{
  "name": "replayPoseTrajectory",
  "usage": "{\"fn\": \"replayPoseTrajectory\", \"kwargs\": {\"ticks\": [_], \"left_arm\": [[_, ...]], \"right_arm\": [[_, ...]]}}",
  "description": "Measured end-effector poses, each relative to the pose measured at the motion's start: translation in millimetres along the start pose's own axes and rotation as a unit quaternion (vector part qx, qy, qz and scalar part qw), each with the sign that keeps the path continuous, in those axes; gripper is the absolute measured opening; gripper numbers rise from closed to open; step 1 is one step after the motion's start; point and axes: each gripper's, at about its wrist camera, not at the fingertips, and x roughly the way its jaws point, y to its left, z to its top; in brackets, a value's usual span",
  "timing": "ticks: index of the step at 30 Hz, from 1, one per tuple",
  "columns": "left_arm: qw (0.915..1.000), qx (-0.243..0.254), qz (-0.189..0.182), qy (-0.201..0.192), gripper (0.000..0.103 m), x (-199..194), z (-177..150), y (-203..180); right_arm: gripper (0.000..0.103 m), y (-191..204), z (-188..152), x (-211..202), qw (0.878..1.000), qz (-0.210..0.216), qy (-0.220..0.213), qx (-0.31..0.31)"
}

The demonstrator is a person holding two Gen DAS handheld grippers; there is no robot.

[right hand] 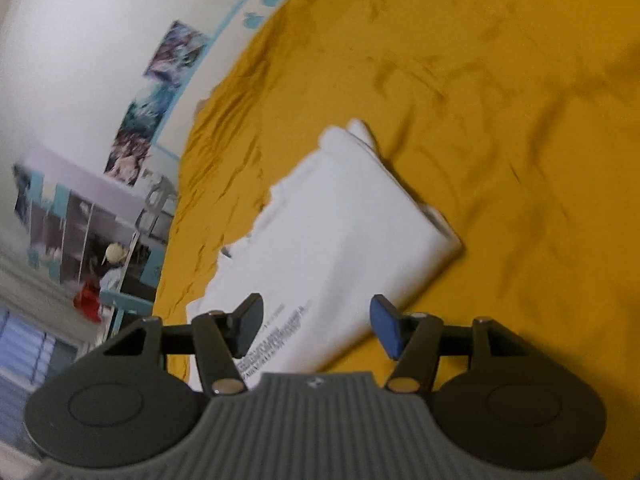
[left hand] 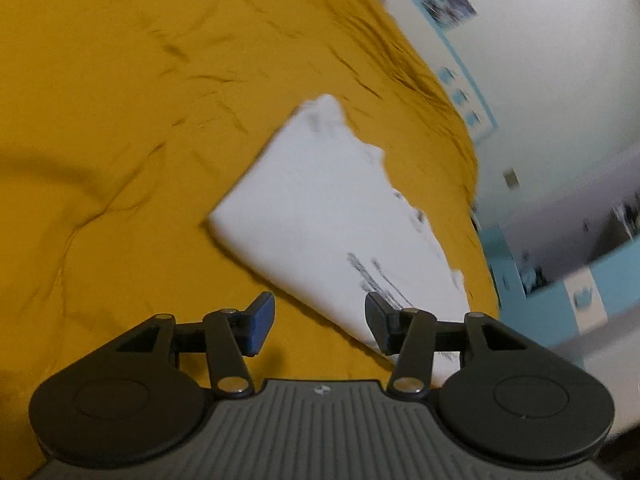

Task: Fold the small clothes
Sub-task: 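Grasp the sweatshirt hem with both grippers and fold it toward the collar, then open both grippers and release the folded sweatshirt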

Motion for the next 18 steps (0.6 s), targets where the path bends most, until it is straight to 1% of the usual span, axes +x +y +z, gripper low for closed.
{"fn": "replayPoseTrajectory", "kwargs": {"ticks": [2,4,6,8,10,16,18], "left_arm": [[0.9993,-0.034,0.002,-0.018,0.064,4.3,1.5,10.6],[0.9973,-0.071,0.002,-0.017,0.064,14.7,7.5,19.6],[0.9952,-0.097,0.006,-0.01,0.064,26.2,9.3,26.5],[0.9946,-0.104,0.001,-0.002,0.068,37.8,11.3,31.1],[0.9928,-0.12,0.001,-0.002,0.069,48.9,13.4,36.1],[0.9887,-0.147,-0.014,-0.029,0.069,70.7,20.8,43.1],[0.9885,-0.146,-0.027,-0.028,0.06,77.4,24.5,42.3]], "right_arm": [[0.057,-5.3,-0.7,8.6,1.0,-0.014,-0.002,0.007],[0.057,-14.2,-2.2,18.5,0.999,-0.026,0.002,0.026],[0.055,-24.1,-5.2,28.9,0.998,-0.028,0.007,0.05],[0.055,-28.0,-2.0,38.2,0.998,-0.029,-0.001,0.058],[0.055,-30.7,3.0,44.9,0.998,-0.029,-0.005,0.059],[0.055,-35.3,13.7,68.7,0.997,-0.028,-0.022,0.069],[0.056,-37.2,18.1,76.4,0.996,-0.027,-0.033,0.081]]}}
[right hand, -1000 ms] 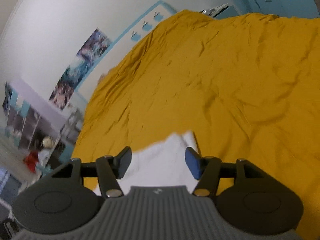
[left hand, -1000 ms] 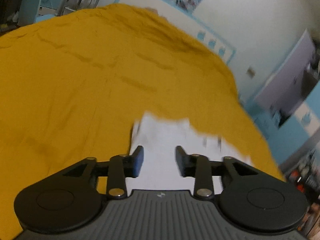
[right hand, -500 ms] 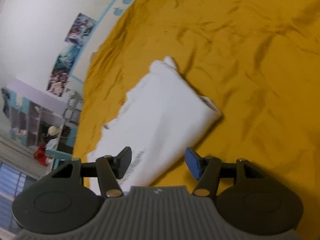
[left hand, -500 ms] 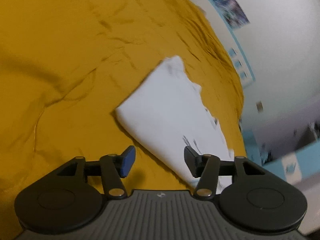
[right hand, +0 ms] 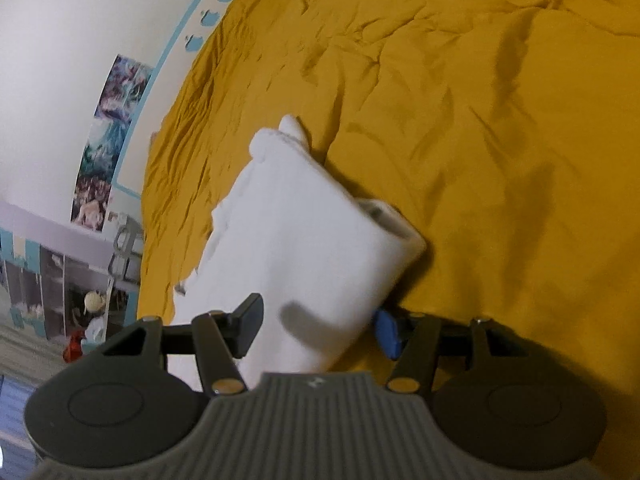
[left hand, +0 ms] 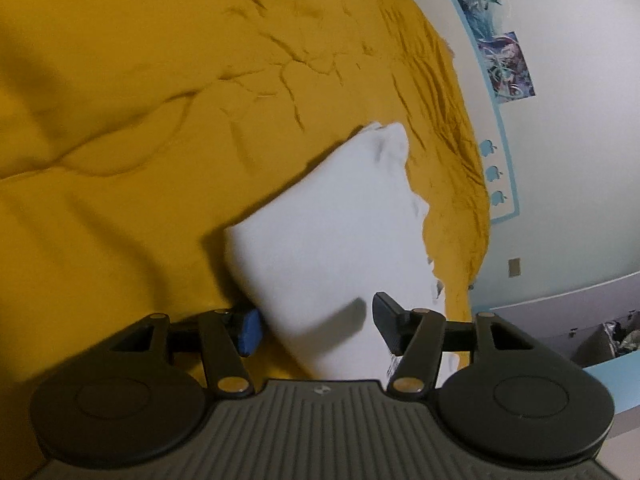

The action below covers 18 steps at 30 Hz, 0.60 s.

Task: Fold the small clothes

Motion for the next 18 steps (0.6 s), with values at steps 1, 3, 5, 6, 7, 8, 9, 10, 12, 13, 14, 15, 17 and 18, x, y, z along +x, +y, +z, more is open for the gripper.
{"fn": "replayPoseTrajectory", "kwargs": {"ticks": [1,3,5,6,7,8,9,10,12,13,14,15,17,18], "left_arm": [[1.0,-0.005,-0.008,0.002,0.049,3.2,1.6,-0.2],[0.9993,-0.026,-0.027,0.006,0.026,11.6,4.1,1.2],[0.999,-0.029,-0.031,0.009,0.018,14.3,4.6,1.5],[0.9993,-0.02,-0.03,0.006,0.017,14.5,4.1,-1.4],[0.9995,-0.01,-0.031,0.003,0.017,13.2,3.9,-5.1],[0.9993,0.0,-0.038,-0.001,0.016,11.5,4.3,-9.6],[0.999,0.004,-0.045,-0.003,0.015,9.2,4.8,-13.5],[0.9985,0.008,-0.053,-0.002,0.015,5.3,6.4,-16.7],[0.998,0.018,-0.061,0.0,0.015,1.0,10.9,-28.9],[0.9976,0.028,-0.063,0.002,0.014,-1.6,12.7,-37.4],[0.9972,0.037,-0.065,0.002,0.014,-4.7,13.7,-45.7],[0.9966,0.045,-0.069,0.001,0.014,-9.4,14.6,-53.1],[0.9949,0.054,-0.085,-0.001,0.011,-21.1,14.7,-67.3],[0.994,0.061,-0.091,-0.002,0.006,-28.1,13.8,-73.5]], "right_arm": [[0.056,-0.4,1.5,4.0,1.0,0.0,-0.002,0.006],[0.054,-0.8,3.0,8.7,1.0,0.007,-0.006,0.012],[0.024,-0.2,3.7,10.4,1.0,-0.001,-0.01,0.01],[0.007,0.4,4.3,12.2,1.0,-0.002,-0.006,0.007],[0.007,1.1,5.0,13.3,1.0,-0.001,-0.006,0.009],[0.006,2.5,5.8,13.0,1.0,0.002,-0.007,0.009],[0.006,6.8,7.3,11.4,1.0,0.003,-0.009,-0.001],[0.006,11.3,8.1,8.6,1.0,0.003,-0.012,-0.006],[0.005,22.9,11.6,1.1,1.0,0.018,-0.018,-0.014],[0.005,28.9,13.4,-3.4,0.999,0.023,-0.022,-0.018],[0.005,36.0,14.9,-8.1,0.999,0.028,-0.024,-0.024],[0.005,43.8,16.6,-13.2,0.999,0.035,-0.027,-0.028],[0.005,59.0,19.1,-26.2,0.998,0.047,-0.032,-0.036],[0.005,66.4,19.9,-34.0,0.997,0.053,-0.034,-0.04]]}}
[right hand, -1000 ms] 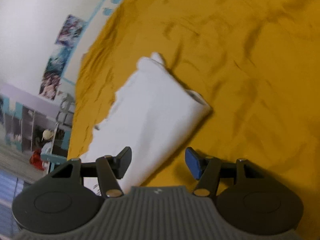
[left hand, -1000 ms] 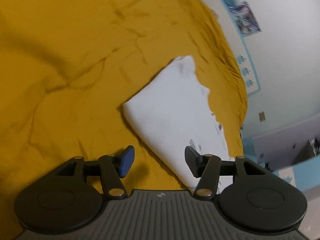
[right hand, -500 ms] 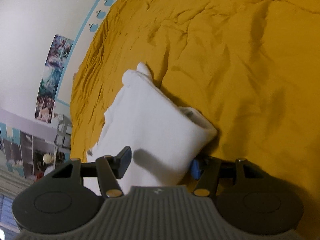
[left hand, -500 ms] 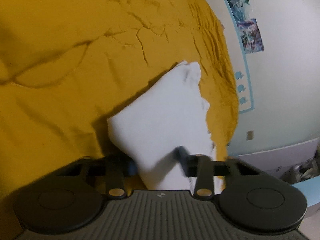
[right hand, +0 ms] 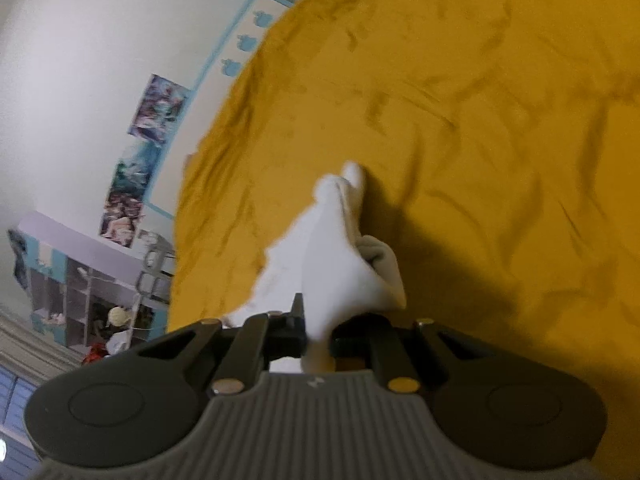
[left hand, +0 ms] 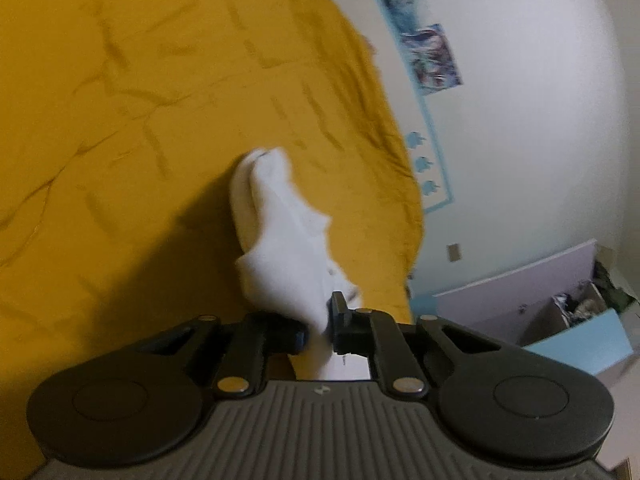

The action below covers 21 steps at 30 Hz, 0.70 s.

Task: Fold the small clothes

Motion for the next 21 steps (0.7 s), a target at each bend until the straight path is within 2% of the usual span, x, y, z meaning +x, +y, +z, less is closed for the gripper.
{"fn": "replayPoseTrajectory", "kwargs": {"ticks": [5,8,10,13,16,17,20,21], "left_arm": [[0.9995,0.026,-0.016,0.009,0.004,-47.7,-18.0,-21.3],[0.9989,0.038,-0.007,0.026,0.004,-79.0,-44.5,-19.8],[0.9988,0.031,0.0,0.037,0.004,-95.2,-62.0,-11.4],[0.9981,0.017,0.032,0.05,0.004,-107.1,-81.6,10.1],[0.9936,0.026,0.093,0.059,0.005,-105.5,-88.2,33.7],[0.9909,0.028,0.114,0.066,0.005,-104.7,-88.2,41.6],[0.9899,0.021,0.124,0.066,0.009,-116.0,-79.7,47.7],[0.9886,0.033,0.135,0.057,0.009,-122.1,-75.3,43.5]], "right_arm": [[0.005,22.3,-2.8,-58.9,0.999,0.031,-0.003,-0.019],[0.005,14.9,-17.7,-102.0,0.999,0.024,0.006,-0.038],[0.005,-0.8,-29.4,-124.7,0.999,0.005,0.017,-0.031],[0.005,-36.9,-43.0,-142.1,0.999,-0.035,0.031,-0.003],[0.006,-73.6,-55.0,-139.2,0.996,-0.063,0.053,0.027],[0.012,-83.1,-57.2,-138.5,0.995,-0.081,0.058,0.028],[0.011,-101.8,-53.1,-149.6,0.995,-0.074,0.061,0.031],[0.016,-101.8,-50.1,-156.7,0.995,-0.074,0.058,0.03]]}}
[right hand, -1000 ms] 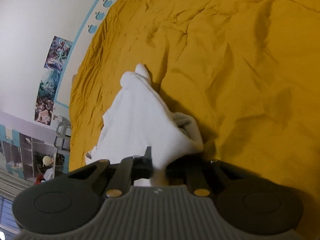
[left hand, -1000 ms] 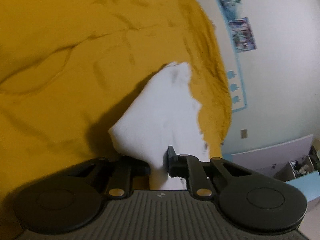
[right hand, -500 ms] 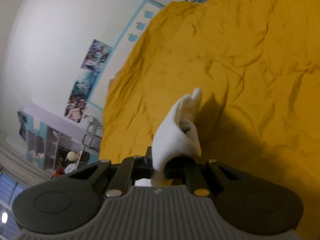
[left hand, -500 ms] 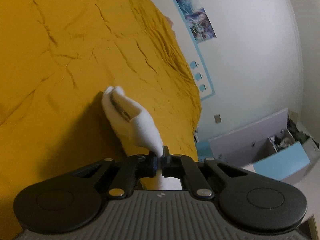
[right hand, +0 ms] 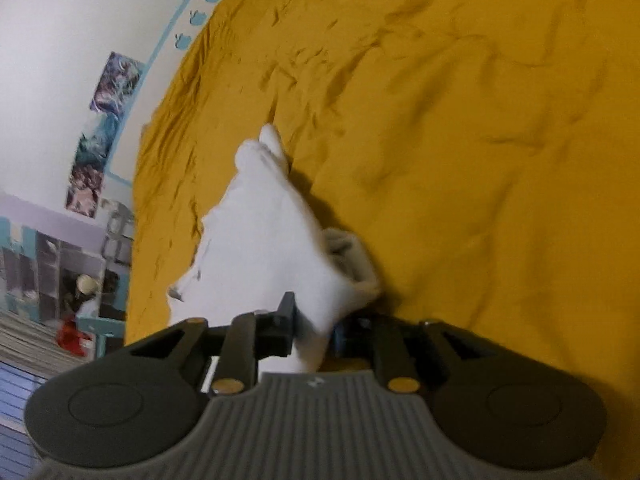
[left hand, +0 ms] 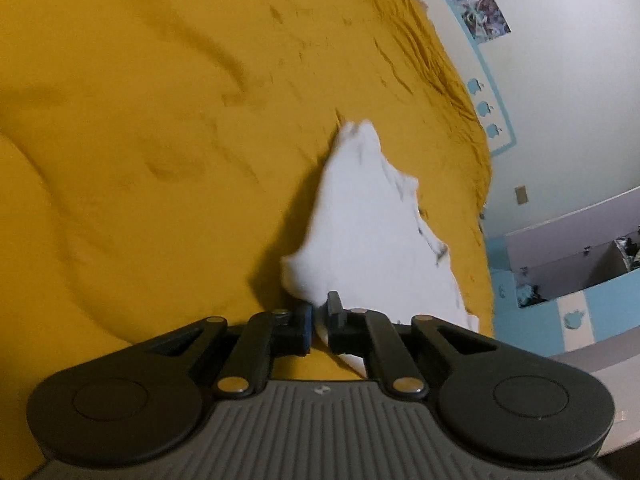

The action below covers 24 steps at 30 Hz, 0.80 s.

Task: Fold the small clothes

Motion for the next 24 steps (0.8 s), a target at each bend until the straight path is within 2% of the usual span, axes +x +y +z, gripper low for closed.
{"fn": "replayPoseTrajectory", "kwargs": {"ticks": [1,3,5,7,9,10,11,13,15,21,24], "left_arm": [[0.9997,0.016,0.017,-0.005,0.011,-7.2,5.1,-3.8],[0.999,0.042,0.013,-0.002,0.014,-17.0,16.4,-14.6],[0.9943,0.105,0.017,-0.001,0.014,-22.5,24.5,-37.0],[0.9847,0.17,0.033,-0.015,0.014,-21.4,36.7,-69.7],[0.975,0.217,0.035,-0.032,0.015,-16.5,43.4,-98.9],[0.9717,0.232,0.032,-0.035,0.024,-10.6,49.2,-110.6],[0.9688,0.244,0.029,-0.031,0.037,-1.9,54.2,-120.8],[0.9624,0.268,0.028,-0.033,0.045,20.2,60.9,-134.8],[0.9566,0.288,0.033,-0.027,0.045,46.2,68.9,-137.4],[0.9559,0.287,0.063,-0.011,0.045,111.6,92.3,-113.0],[0.9467,0.309,0.089,-0.01,0.045,134.6,95.2,-118.6]], "right_arm": [[0.019,1.1,3.4,-8.8,1.0,-0.008,-0.007,-0.008],[0.035,10.4,11.6,-25.6,0.998,-0.029,-0.032,-0.035],[0.038,28.7,21.7,-36.9,0.993,-0.05,-0.063,-0.085],[0.04,58.5,30.1,-36.5,0.978,-0.09,-0.081,-0.169],[0.041,86.7,35.0,-26.4,0.962,-0.105,-0.094,-0.236],[0.041,99.5,36.9,-18.1,0.955,-0.103,-0.092,-0.261],[0.043,109.5,40.1,-8.8,0.95,-0.097,-0.086,-0.284],[0.048,125.3,45.2,13.5,0.938,-0.089,-0.08,-0.326],[0.048,141.6,50.4,43.3,0.925,-0.086,-0.071,-0.363],[0.047,159.3,69.6,132.2,0.901,-0.107,-0.052,-0.417],[0.046,157.6,79.6,169.6,0.893,-0.129,-0.035,-0.429]]}}
